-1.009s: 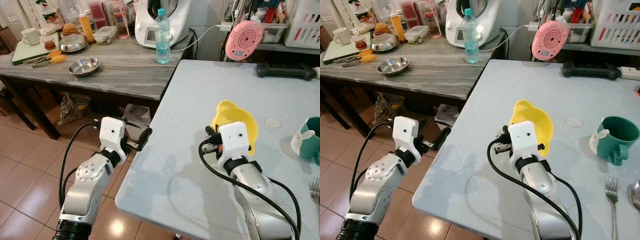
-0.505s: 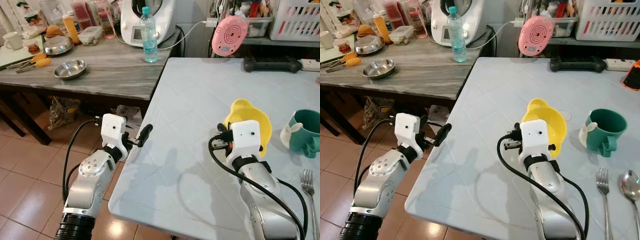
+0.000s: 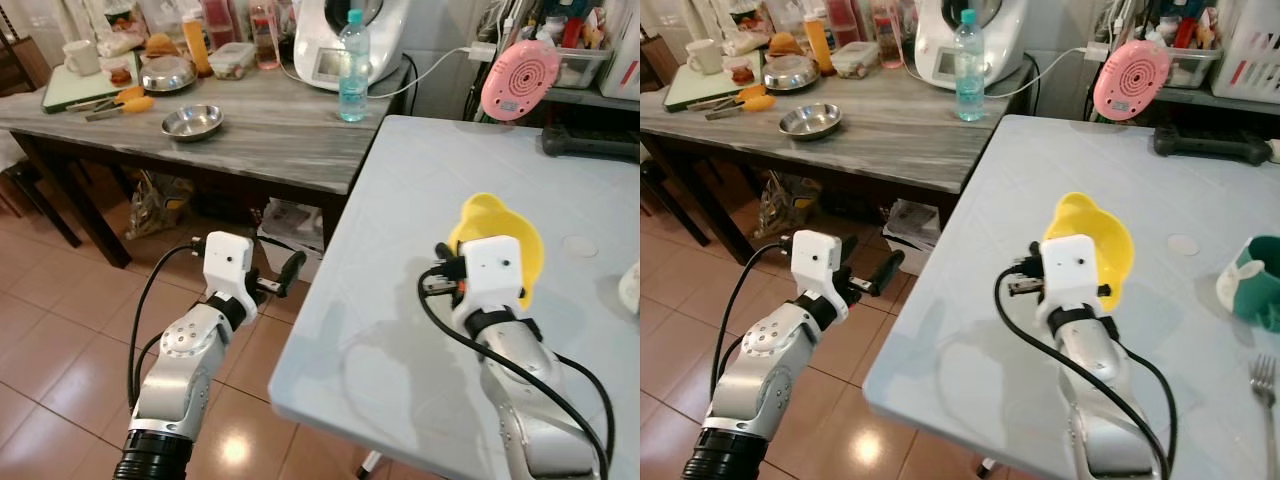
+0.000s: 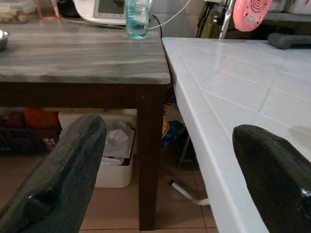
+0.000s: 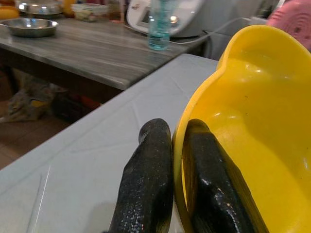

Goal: Setting the table

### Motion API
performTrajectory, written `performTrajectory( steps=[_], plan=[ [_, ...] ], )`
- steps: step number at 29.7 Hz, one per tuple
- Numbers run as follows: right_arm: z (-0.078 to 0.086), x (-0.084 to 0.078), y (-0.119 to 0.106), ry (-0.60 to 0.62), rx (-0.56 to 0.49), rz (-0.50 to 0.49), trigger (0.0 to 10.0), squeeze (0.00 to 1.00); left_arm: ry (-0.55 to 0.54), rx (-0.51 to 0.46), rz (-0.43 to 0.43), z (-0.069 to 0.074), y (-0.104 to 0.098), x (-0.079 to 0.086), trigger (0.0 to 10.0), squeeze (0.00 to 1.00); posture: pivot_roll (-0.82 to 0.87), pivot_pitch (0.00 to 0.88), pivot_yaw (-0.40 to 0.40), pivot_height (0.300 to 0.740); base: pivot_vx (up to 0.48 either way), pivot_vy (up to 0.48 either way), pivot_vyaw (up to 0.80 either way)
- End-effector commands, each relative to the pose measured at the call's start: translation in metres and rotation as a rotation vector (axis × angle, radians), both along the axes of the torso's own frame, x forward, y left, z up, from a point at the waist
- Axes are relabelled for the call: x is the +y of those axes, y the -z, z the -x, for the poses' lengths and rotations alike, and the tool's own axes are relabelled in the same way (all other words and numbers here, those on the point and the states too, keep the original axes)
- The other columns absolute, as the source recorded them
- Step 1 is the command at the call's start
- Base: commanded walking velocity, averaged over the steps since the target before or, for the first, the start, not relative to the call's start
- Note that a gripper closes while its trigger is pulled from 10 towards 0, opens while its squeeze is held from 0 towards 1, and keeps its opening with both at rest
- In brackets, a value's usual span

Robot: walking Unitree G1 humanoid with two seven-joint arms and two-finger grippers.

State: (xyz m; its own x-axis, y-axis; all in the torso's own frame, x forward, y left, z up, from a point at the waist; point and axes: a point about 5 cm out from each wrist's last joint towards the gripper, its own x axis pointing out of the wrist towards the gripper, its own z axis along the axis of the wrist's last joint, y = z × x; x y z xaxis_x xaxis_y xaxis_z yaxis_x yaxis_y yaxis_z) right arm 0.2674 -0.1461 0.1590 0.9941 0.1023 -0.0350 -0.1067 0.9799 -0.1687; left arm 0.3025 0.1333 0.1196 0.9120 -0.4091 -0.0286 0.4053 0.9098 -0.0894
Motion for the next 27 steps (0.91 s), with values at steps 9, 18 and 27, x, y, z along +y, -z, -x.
performTrajectory(
  steps=[9, 18, 27],
  plan=[
    [-0.0037, -0.0046, -0.0037, 0.039, -0.021, -0.002, 10.0, 0.00, -0.002, -0.005, -0.015, -0.0001, 0.0003, 0.0016, 10.0, 0.00, -0.12, 0.018, 0.076, 0.740, 0.000, 0.439, 0.00],
    [-0.0041, -0.0052, -0.0059, 0.072, -0.047, -0.017, 10.0, 0.00, 0.004, -0.013, -0.030, 0.0018, -0.0013, 0.0061, 10.0, 0.00, -0.10, 0.025, 0.080, 0.740, 0.000, 0.480, 0.00],
    [-0.0051, -0.0079, -0.0103, 0.089, -0.081, -0.020, 10.0, 0.00, -0.011, -0.034, -0.036, 0.0016, -0.0030, 0.0060, 10.0, 0.00, -0.10, 0.026, 0.085, 0.740, 0.000, 0.480, 0.00]
  ],
)
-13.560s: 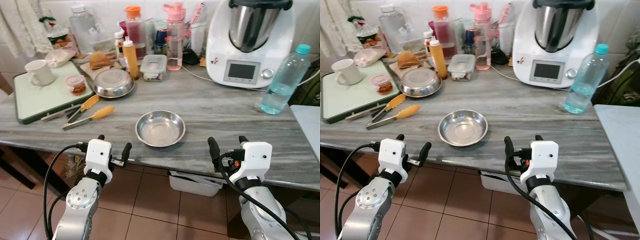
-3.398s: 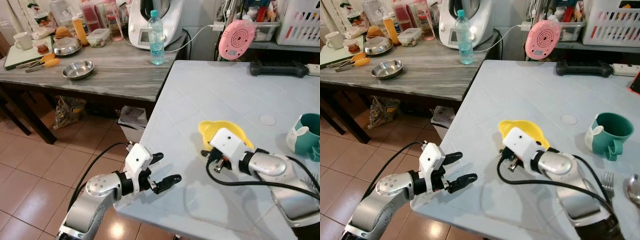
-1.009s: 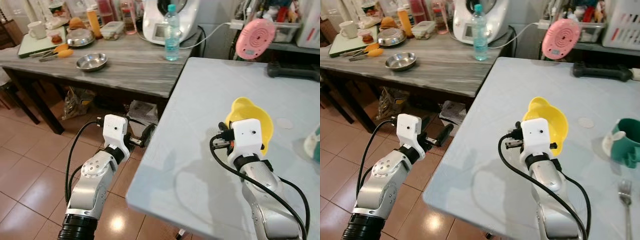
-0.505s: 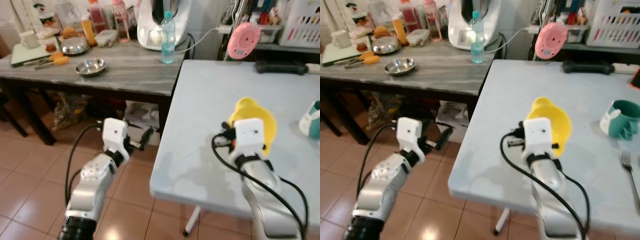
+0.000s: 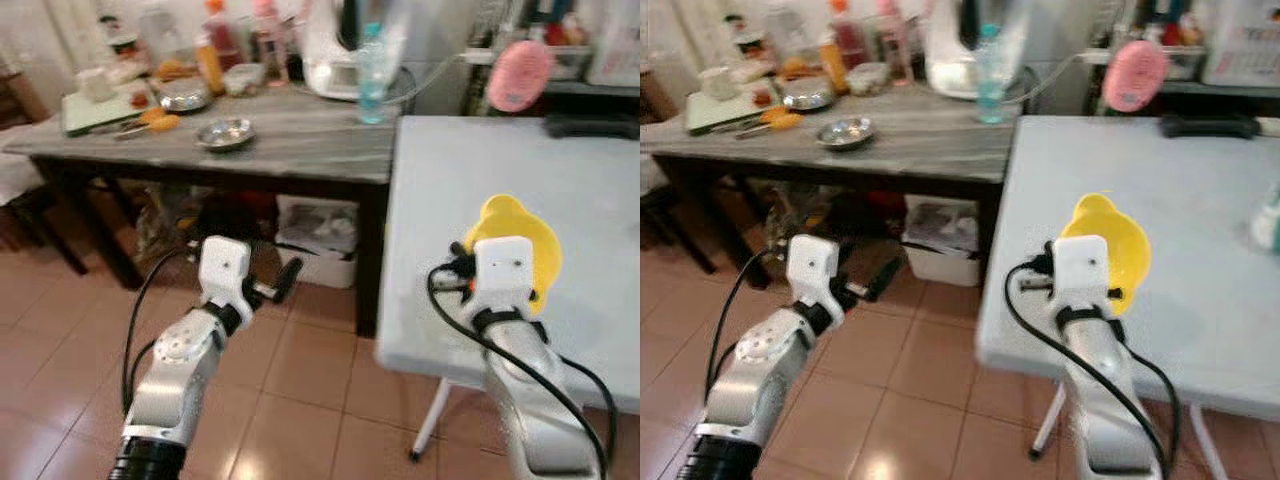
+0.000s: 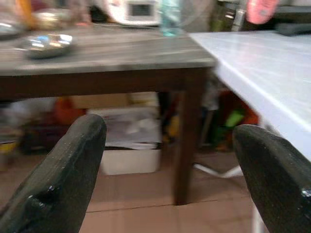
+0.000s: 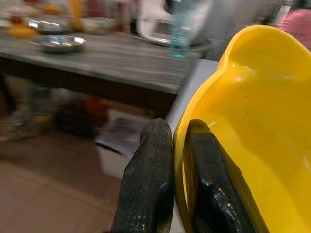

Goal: Setting the table

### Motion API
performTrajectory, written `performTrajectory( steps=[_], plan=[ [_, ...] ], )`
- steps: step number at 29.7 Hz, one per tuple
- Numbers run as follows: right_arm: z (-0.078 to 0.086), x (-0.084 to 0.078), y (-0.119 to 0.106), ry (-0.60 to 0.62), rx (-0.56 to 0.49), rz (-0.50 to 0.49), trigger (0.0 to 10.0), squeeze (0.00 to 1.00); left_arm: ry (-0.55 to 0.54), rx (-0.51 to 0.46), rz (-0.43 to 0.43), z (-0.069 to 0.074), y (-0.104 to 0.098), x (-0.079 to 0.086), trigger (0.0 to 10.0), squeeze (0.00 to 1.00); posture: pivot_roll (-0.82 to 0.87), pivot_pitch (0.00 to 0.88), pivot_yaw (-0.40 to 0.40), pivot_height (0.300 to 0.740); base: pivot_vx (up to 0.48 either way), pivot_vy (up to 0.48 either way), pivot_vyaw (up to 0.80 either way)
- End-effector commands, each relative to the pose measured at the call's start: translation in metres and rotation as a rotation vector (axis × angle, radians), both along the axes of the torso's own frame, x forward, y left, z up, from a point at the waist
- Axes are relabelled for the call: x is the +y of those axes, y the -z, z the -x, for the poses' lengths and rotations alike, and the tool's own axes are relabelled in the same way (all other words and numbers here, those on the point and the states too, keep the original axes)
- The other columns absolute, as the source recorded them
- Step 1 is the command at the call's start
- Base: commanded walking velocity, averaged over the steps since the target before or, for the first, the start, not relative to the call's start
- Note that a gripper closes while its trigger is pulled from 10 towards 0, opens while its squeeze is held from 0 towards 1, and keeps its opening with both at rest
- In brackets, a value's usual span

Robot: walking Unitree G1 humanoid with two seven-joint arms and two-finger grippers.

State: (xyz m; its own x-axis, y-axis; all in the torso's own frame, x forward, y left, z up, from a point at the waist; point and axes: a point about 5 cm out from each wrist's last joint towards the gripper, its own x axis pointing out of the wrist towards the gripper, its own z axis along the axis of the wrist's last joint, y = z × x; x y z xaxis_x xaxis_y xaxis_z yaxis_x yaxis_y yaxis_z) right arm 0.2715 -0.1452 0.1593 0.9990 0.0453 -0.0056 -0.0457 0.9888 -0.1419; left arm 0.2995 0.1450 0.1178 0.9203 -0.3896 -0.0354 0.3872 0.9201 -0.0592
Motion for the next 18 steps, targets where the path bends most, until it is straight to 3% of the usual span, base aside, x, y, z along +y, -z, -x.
performTrajectory(
  steps=[1, 12, 18],
  plan=[
    [-0.0016, -0.0106, -0.0121, 0.043, -0.068, 0.011, 10.0, 0.00, 0.001, -0.039, -0.007, -0.0024, -0.0064, -0.0064, 10.0, 0.00, -0.10, 0.021, 0.086, 0.740, 0.000, 0.480, 0.00],
    [-0.0036, -0.0139, -0.0132, 0.075, -0.081, 0.019, 10.0, 0.00, 0.005, -0.057, -0.021, -0.0051, -0.0080, -0.0103, 10.0, 0.00, -0.10, 0.010, 0.088, 0.740, 0.000, 0.480, 0.00],
    [-0.0039, -0.0150, -0.0109, 0.083, -0.076, 0.016, 10.0, 0.00, 0.003, -0.068, -0.045, -0.0046, -0.0085, -0.0078, 10.0, 0.00, -0.09, 0.017, 0.092, 0.740, 0.000, 0.480, -0.73]
  ],
)
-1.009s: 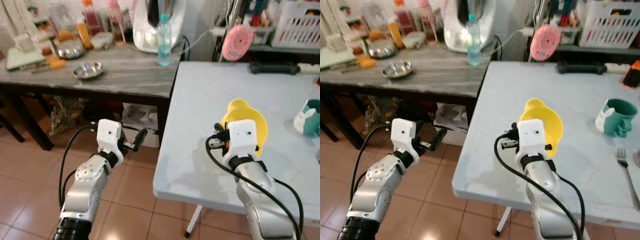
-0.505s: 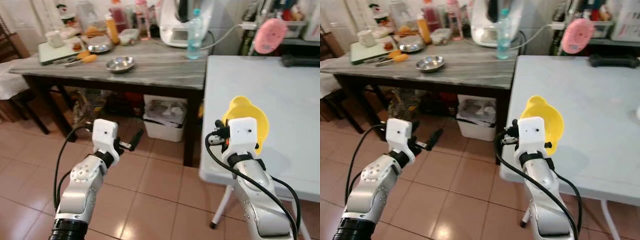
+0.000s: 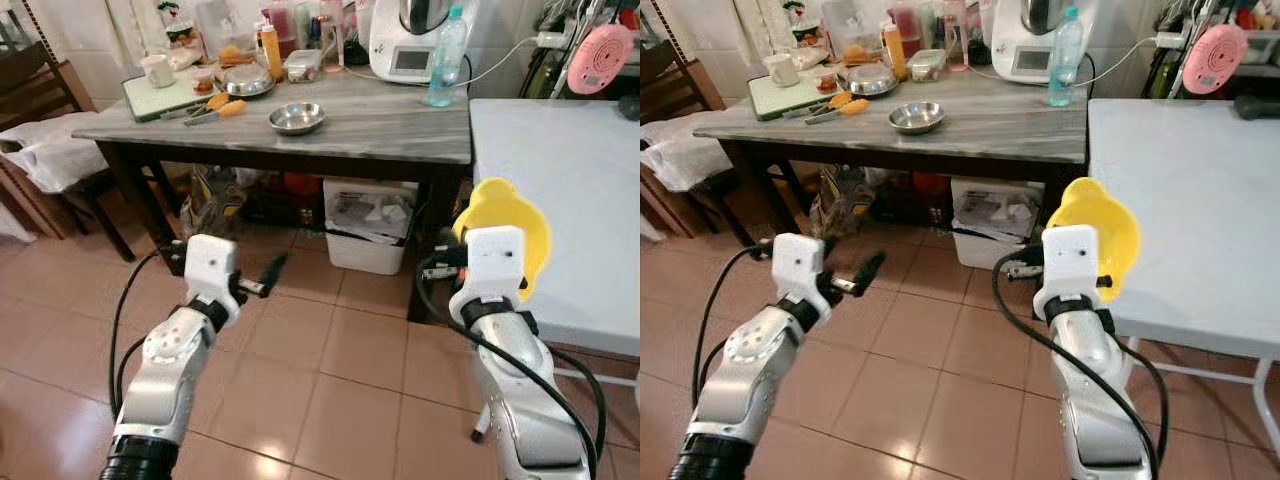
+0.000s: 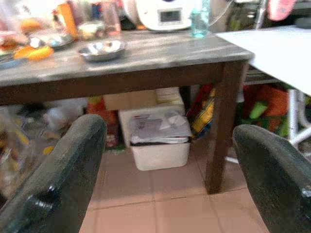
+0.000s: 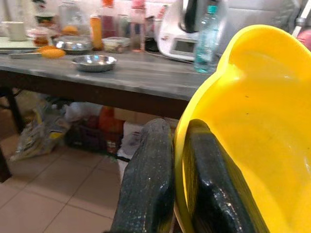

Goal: Setting the table

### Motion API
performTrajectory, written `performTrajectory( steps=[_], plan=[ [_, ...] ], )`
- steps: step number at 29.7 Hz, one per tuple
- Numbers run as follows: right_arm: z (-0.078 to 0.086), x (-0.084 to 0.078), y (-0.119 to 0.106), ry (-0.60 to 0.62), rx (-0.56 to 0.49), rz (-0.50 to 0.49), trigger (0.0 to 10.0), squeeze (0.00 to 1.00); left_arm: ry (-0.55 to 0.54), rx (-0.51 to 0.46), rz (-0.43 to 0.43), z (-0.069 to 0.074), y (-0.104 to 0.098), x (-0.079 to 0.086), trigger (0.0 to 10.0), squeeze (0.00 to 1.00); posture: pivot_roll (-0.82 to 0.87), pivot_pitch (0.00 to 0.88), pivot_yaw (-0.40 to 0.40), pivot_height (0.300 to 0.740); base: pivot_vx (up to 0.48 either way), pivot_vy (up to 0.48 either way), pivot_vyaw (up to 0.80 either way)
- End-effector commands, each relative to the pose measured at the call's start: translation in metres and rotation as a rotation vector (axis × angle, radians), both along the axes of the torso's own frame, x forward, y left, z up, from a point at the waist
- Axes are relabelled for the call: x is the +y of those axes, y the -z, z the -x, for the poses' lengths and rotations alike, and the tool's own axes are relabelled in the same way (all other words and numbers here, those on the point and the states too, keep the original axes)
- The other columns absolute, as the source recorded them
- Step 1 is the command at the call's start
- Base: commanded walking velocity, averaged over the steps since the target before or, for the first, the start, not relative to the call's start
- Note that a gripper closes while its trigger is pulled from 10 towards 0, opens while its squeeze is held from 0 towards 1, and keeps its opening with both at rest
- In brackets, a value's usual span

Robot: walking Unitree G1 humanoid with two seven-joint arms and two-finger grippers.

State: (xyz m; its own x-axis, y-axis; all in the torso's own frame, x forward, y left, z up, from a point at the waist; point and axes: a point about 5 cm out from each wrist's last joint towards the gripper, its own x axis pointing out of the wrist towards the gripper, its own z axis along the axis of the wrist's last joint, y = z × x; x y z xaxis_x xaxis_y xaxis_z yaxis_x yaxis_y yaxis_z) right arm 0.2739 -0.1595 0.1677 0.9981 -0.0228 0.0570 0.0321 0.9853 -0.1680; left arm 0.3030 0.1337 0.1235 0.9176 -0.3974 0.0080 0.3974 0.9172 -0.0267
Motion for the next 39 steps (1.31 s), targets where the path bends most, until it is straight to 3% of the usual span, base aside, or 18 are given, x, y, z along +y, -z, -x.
performTrajectory(
  steps=[1, 9, 11, 16, 39],
  plan=[
    [-0.001, -0.001, -0.002, 0.014, -0.013, -0.010, 10.0, 0.00, -0.007, -0.016, -0.032, -0.001, -0.003, 0.003, 10.0, 0.00, -0.09, 0.017, 0.092, 0.740, 0.000, 0.480, -0.78],
    [-0.002, 0.004, -0.001, -0.005, -0.013, -0.008, 10.0, 0.00, -0.027, -0.022, 0.011, -0.002, -0.005, 0.002, 10.0, 0.00, -0.08, 0.010, 0.086, 0.740, 0.000, 0.151, -0.64],
    [-0.003, 0.003, -0.002, -0.009, -0.023, -0.005, 10.0, 0.00, -0.028, -0.024, -0.013, -0.002, -0.005, 0.002, 10.0, 0.00, -0.08, 0.010, 0.085, 0.740, 0.000, 0.000, 0.00],
    [-0.004, 0.005, -0.005, -0.025, -0.043, 0.018, 10.0, 0.00, -0.008, -0.030, 0.031, -0.001, -0.006, -0.001, 10.0, 0.00, -0.08, 0.005, 0.082, 0.740, 0.099, 0.000, 0.00],
    [-0.001, 0.011, -0.004, -0.046, -0.058, 0.017, 10.0, 0.00, 0.055, -0.034, 0.032, 0.000, -0.008, -0.006, 10.0, 0.00, -0.09, 0.000, 0.107, 0.740, 0.439, 0.000, 0.09]
  ],
)
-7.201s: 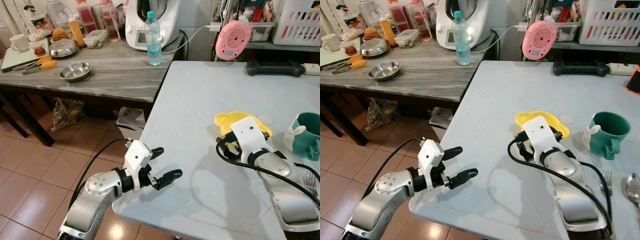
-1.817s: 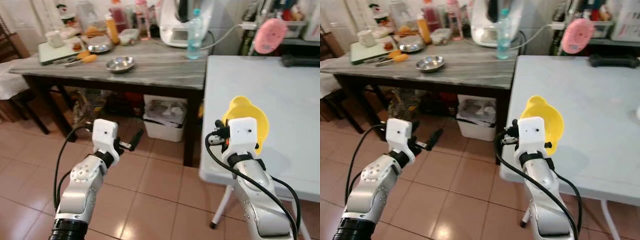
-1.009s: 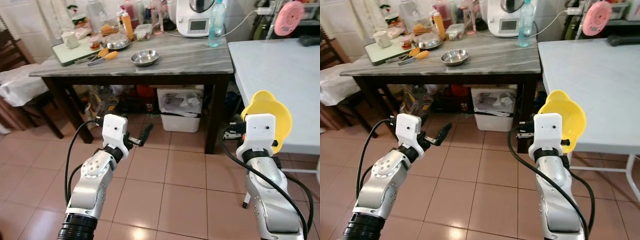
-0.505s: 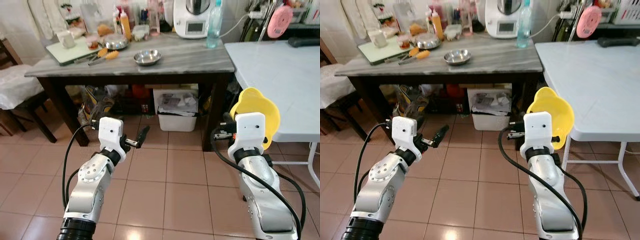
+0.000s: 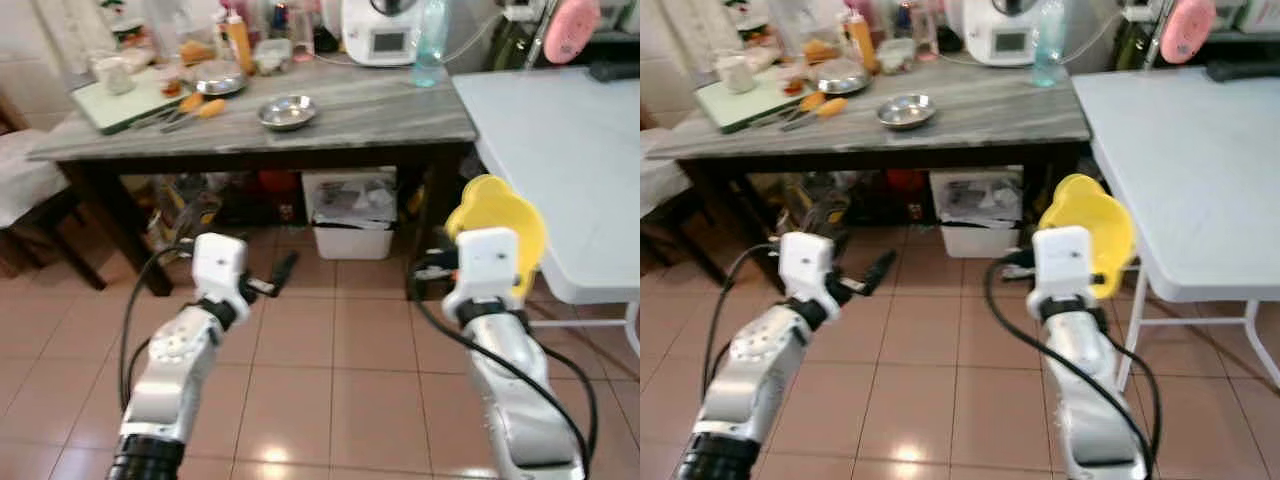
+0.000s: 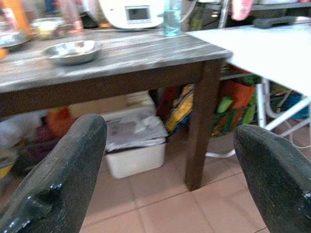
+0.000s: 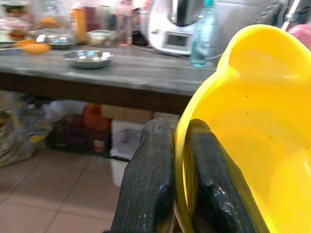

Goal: Setting the table

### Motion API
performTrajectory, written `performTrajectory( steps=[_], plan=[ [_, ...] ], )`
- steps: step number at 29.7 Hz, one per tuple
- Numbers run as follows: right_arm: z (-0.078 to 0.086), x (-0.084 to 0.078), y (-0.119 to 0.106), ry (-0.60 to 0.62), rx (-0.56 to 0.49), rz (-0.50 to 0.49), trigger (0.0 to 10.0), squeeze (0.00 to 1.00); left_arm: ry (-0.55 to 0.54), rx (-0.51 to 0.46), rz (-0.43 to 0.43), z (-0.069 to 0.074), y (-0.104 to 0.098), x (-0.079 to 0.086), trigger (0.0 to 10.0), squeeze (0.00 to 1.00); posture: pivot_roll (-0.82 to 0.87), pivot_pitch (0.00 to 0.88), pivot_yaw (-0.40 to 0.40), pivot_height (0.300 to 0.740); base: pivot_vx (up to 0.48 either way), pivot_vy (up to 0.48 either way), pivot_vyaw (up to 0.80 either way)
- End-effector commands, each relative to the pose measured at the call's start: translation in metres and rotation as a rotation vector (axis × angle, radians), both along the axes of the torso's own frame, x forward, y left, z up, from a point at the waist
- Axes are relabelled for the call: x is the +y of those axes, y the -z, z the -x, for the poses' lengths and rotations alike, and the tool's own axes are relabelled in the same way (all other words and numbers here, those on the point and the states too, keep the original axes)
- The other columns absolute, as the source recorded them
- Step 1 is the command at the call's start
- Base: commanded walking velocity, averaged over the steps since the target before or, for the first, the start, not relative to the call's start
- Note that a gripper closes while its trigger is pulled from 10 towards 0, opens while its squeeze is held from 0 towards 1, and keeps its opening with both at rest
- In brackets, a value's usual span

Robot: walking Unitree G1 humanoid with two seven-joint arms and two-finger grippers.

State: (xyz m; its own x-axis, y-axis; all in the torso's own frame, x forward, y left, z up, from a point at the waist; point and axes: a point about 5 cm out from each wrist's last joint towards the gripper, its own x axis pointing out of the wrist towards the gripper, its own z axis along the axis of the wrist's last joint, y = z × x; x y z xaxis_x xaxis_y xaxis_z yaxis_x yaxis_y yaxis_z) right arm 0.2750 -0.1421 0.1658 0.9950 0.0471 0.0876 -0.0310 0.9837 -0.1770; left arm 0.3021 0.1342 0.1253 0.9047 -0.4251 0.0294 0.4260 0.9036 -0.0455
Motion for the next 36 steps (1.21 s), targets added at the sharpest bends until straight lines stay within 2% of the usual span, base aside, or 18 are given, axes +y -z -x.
performTrajectory(
  steps=[1, 28, 31, 36],
  plan=[
    [0.001, -0.005, -0.005, 0.022, -0.028, 0.007, 10.0, 0.00, 0.024, -0.021, 0.007, -0.001, -0.006, -0.007, 10.0, 0.00, -0.09, 0.000, 0.106, 0.740, 0.480, 0.000, 0.57],
    [0.002, -0.005, -0.005, 0.024, -0.033, 0.006, 10.0, 0.00, 0.055, -0.021, 0.003, 0.001, -0.005, -0.013, 10.0, 0.00, -0.10, 0.000, 0.112, 0.740, 0.477, 0.000, 0.72],
    [0.002, -0.007, -0.004, 0.038, -0.020, -0.020, 10.0, 0.00, 0.065, -0.019, 0.002, 0.001, -0.004, -0.015, 10.0, 0.00, -0.10, 0.000, 0.111, 0.740, 0.472, 0.000, 0.00],
    [0.001, -0.009, -0.004, 0.044, -0.013, -0.018, 10.0, 0.00, 0.073, -0.017, 0.005, 0.002, -0.004, -0.017, 10.0, 0.00, -0.11, 0.001, 0.108, 0.740, 0.472, 0.000, -0.75]
  ],
)
